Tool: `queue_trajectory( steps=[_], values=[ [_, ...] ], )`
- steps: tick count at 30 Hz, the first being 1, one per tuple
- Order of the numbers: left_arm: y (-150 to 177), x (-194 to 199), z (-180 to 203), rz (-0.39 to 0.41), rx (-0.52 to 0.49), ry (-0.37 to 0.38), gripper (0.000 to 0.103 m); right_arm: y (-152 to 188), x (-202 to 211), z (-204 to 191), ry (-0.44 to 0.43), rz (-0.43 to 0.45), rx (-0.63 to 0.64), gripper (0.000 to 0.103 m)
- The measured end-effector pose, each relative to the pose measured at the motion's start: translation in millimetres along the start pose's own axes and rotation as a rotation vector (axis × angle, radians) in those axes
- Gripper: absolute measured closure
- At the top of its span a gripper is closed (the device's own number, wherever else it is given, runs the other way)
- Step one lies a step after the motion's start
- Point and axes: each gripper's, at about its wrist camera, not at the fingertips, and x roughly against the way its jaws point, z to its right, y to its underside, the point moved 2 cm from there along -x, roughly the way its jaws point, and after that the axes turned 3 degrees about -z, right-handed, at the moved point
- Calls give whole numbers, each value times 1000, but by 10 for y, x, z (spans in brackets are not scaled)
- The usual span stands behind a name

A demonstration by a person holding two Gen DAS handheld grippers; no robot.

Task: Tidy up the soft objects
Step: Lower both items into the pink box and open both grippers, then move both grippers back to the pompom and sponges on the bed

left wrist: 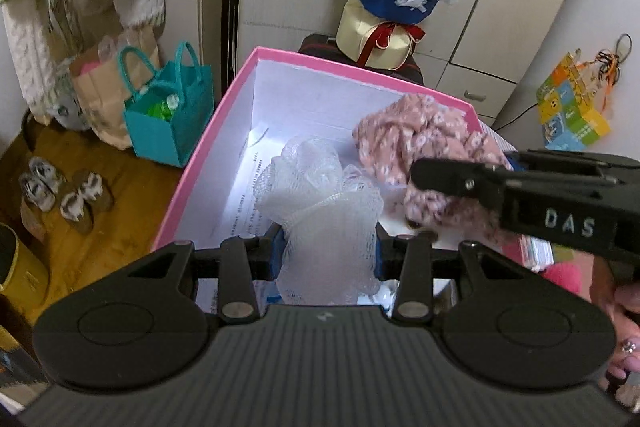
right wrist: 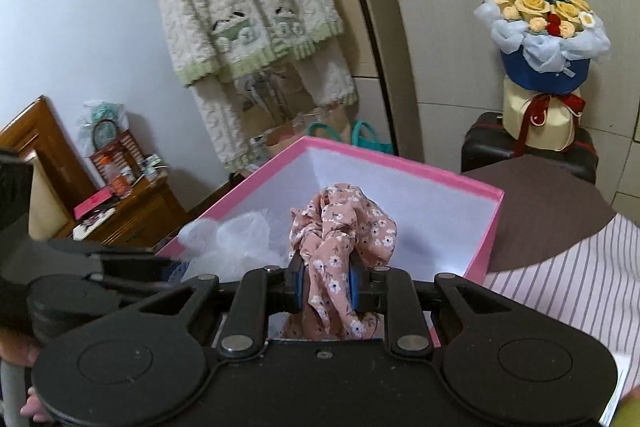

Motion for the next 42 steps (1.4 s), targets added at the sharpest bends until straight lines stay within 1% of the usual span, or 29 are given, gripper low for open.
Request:
queue_trajectory(
  steps=[1, 3, 5, 7, 8, 9, 10, 11, 13, 15, 21, 25, 29, 36, 42],
  values=[
    [-14, -38, 1, -7, 10, -2, 62, -32, -25, 36, 1, -4, -6, 79],
    [-35, -115, 11, -12, 21, -43, 61, -92, -93, 103, 18, -11, -14, 78],
    [-47, -148, 24, -20, 18, -64, 61, -126, -164, 164, 48, -23, -22, 75],
    [-47, -123, 45, -18, 11, -71, 51, -126, -225, 214, 79, -43, -18, 73],
    [-43, -96, 63, -5, -2, -81, 48, -119, -240, 221, 92, -47, -9, 69],
    [-52, -75, 65, 9, -12, -94, 41, -113, -251, 221, 109, -47, 0, 66],
    [-53, -46, 65, 26, -19, -115, 37, -108, -252, 220, 120, -47, 8, 59],
    [-43, -9, 69, 42, -27, -131, 36, -106, -246, 218, 128, -43, 15, 56],
    [-41, 55, 59, 60, -39, -137, 32, -99, -196, 206, 131, -27, 19, 54],
    [-20, 160, 39, 86, -41, -128, 32, -99, -101, 185, 131, -4, 26, 50],
    [147, 581, 84, 163, -116, -99, 32, 14, 372, 99, 66, 47, 27, 48],
    [296, 853, 162, 198, -161, -70, 32, 168, 732, 59, 30, 54, 18, 48],
    [433, 1113, 246, 222, -214, -27, 32, 349, 1045, -14, 19, 50, 23, 48],
    [693, 1483, 394, 220, -297, 56, 32, 678, 1679, -116, 42, 52, 39, 47],
    [945, 1720, 584, 211, -371, 134, 32, 991, 2234, -129, 116, 97, 70, 44]
  ],
)
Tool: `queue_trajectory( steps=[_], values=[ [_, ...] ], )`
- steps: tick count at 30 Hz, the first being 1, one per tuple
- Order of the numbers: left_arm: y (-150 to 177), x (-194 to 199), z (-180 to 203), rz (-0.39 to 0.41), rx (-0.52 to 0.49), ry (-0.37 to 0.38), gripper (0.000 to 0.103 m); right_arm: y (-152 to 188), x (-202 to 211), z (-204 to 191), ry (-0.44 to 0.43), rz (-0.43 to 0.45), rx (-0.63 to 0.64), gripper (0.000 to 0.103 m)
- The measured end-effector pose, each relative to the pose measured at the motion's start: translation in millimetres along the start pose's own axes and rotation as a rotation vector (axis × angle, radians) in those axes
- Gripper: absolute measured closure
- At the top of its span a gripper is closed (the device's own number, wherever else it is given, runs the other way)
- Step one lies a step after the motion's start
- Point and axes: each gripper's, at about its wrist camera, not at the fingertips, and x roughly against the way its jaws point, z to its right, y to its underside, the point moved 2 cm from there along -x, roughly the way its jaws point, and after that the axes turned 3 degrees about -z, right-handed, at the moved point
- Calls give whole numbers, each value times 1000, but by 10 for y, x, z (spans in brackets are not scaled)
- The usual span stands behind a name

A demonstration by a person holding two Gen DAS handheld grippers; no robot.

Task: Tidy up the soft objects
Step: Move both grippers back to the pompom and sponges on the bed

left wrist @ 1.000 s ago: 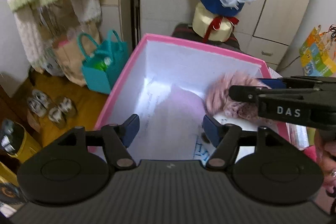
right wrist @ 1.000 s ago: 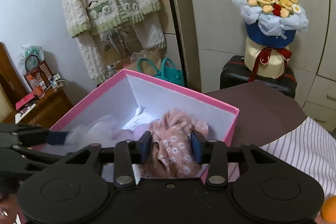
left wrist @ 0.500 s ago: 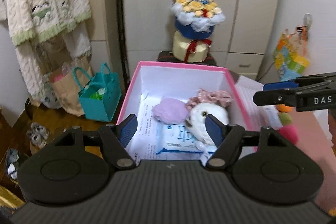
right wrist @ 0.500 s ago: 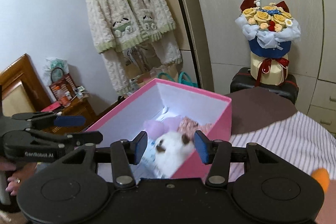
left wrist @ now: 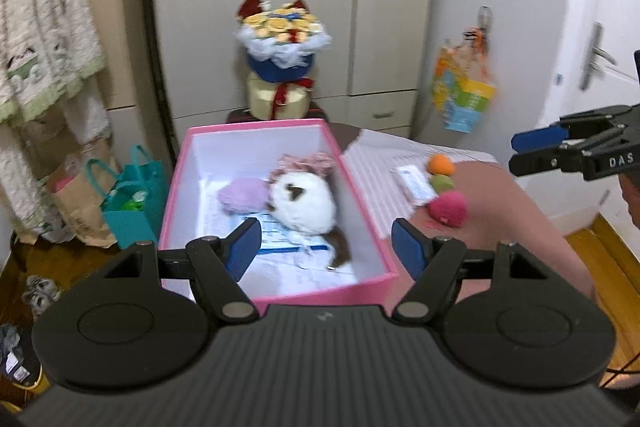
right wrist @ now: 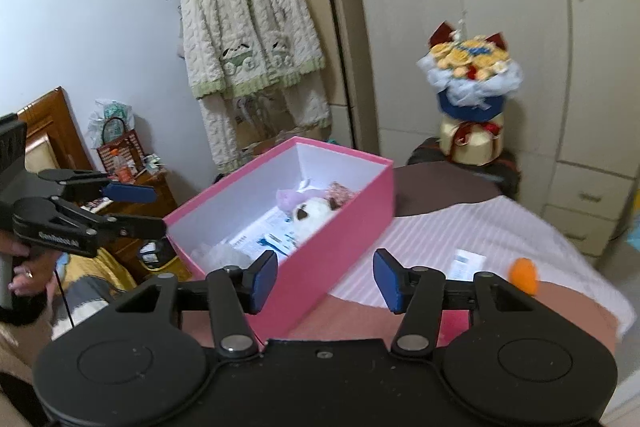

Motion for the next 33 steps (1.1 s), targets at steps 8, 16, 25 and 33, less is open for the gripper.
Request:
queue_trajectory(
  steps=[8, 16, 25, 33],
  values=[
    [68, 6, 552, 1, -95, 104, 32, 364, 412, 243, 84, 9, -23, 43],
    [84, -298, 1081, -49, -143, 196, 32, 571, 439, 541, 84, 7, -34, 43],
    [26, -869, 1466, -75, -145, 227, 32, 689, 259, 949, 70, 52, -25, 43],
    [19, -1506, 1599, -65, -114, 156, 32, 750, -79, 1490, 80, 115, -37, 43]
  ],
)
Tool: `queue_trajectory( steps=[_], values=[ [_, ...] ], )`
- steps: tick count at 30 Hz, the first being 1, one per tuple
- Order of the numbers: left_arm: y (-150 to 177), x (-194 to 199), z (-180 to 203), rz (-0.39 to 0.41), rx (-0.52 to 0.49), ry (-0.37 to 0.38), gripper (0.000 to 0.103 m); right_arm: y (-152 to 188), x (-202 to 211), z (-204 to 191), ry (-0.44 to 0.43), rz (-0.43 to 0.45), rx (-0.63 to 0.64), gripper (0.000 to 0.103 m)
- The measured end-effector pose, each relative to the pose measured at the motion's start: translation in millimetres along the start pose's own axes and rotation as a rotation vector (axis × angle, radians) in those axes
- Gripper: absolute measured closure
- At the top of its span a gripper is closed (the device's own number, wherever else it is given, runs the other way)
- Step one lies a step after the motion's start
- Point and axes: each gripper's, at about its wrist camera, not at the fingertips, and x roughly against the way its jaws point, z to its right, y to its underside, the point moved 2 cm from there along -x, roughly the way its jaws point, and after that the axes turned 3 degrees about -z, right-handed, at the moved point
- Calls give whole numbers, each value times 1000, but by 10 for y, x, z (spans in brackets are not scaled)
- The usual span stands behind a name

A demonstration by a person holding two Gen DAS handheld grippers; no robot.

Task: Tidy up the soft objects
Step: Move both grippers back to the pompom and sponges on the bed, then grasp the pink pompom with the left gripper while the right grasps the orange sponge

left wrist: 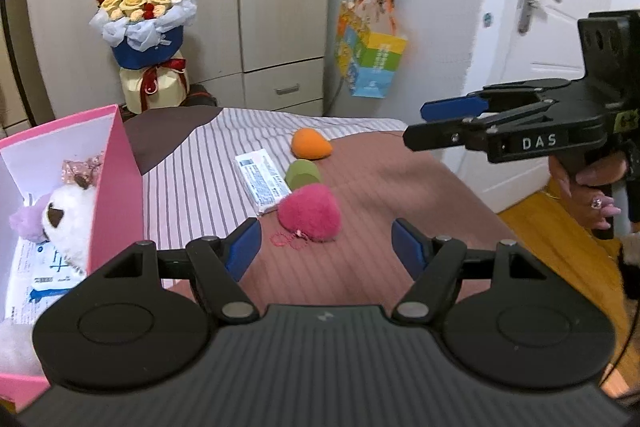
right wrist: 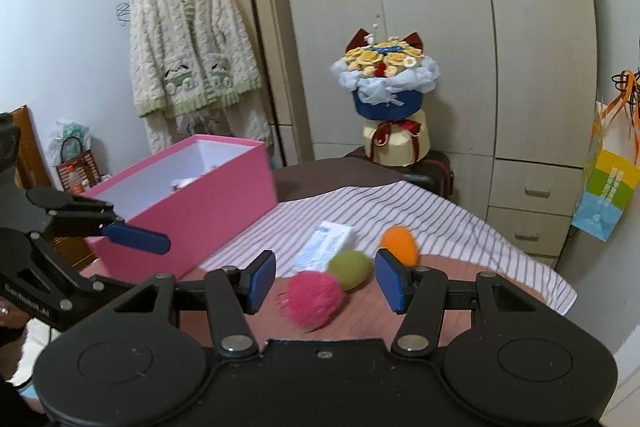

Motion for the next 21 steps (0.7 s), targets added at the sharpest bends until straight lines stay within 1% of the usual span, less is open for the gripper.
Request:
queue_trajectory(
  steps=[4, 9, 12, 17, 21],
  values=[
    [-7, -315, -15, -2, 27, -15, 32, 12, -252, 224, 6, -4, -6, 43],
    [-22, -685, -33, -16, 84, 13, 32, 32, -620, 471, -8, -33, -33, 43],
    [-22, -861, -35, -25, 108, 14, 32, 19, -829, 589, -12, -51, -64, 43],
    [-11, -1080, -18, -34, 119, -34, 32, -42, -1152, 737, -15, -80, -91, 43],
    [-6, -1170, -24, -33, 122, -67, 32, -53, -1389, 789, -16, -108, -99, 43]
  ],
)
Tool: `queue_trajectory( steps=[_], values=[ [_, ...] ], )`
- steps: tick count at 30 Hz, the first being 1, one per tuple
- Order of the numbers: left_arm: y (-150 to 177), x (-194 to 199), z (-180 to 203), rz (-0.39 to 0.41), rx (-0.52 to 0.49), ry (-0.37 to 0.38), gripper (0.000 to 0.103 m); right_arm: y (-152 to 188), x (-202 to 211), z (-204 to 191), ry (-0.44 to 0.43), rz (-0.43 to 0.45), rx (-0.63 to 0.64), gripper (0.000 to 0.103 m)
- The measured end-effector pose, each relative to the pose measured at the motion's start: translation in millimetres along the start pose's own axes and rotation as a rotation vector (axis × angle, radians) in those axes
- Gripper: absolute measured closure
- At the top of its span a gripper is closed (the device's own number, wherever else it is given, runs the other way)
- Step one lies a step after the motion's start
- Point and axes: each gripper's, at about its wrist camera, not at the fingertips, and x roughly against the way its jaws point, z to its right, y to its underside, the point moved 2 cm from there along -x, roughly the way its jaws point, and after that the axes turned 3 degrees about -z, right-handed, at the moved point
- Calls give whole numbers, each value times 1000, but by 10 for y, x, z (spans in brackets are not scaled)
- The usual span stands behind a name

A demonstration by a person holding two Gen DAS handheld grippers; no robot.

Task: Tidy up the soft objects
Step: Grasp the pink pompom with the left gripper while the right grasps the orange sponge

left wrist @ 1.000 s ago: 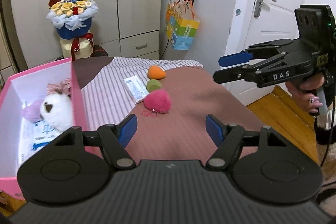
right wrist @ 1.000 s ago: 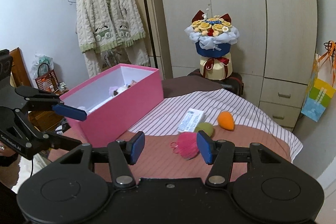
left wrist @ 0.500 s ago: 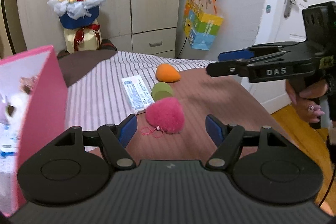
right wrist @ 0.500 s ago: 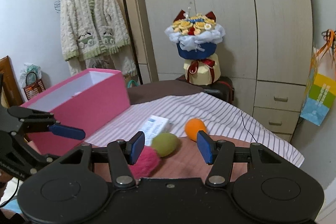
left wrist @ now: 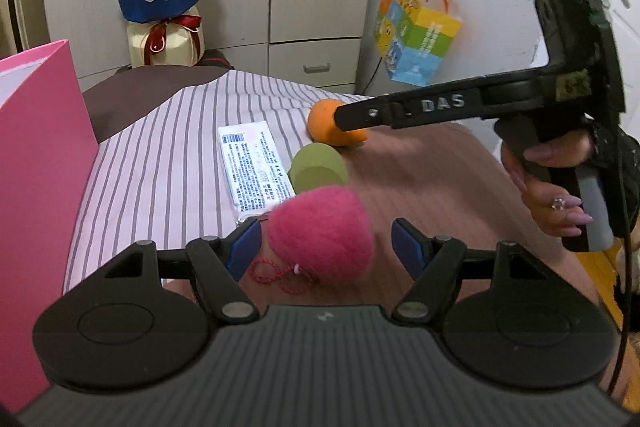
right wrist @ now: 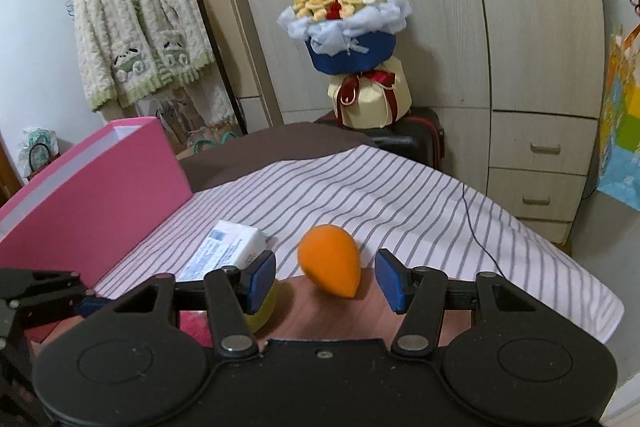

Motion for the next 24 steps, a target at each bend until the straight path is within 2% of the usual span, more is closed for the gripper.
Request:
queue_trajectory(
  steps=[11, 12, 14, 15, 18, 24],
  values=[
    [6, -104, 30, 18, 17, -53, 34, -24, -351, 41, 15, -35, 30, 44],
    [9, -107, 32, 19, 19, -53, 36, -19, -362, 41, 21, -37, 35, 46],
    [17, -111, 41, 18, 15, -60, 43, -2, -367, 10, 16, -42, 54, 59],
    [19, -116, 42, 16, 14, -61, 49, 8, -351, -25, 26, -34, 69, 59],
    [39, -112, 52, 20, 13, -63, 53, 34, -328, -142, 76, -28, 137, 59],
    [66, -19, 24, 30, 28, -44, 55, 102, -201, -265, 139, -13, 180, 59]
  ],
)
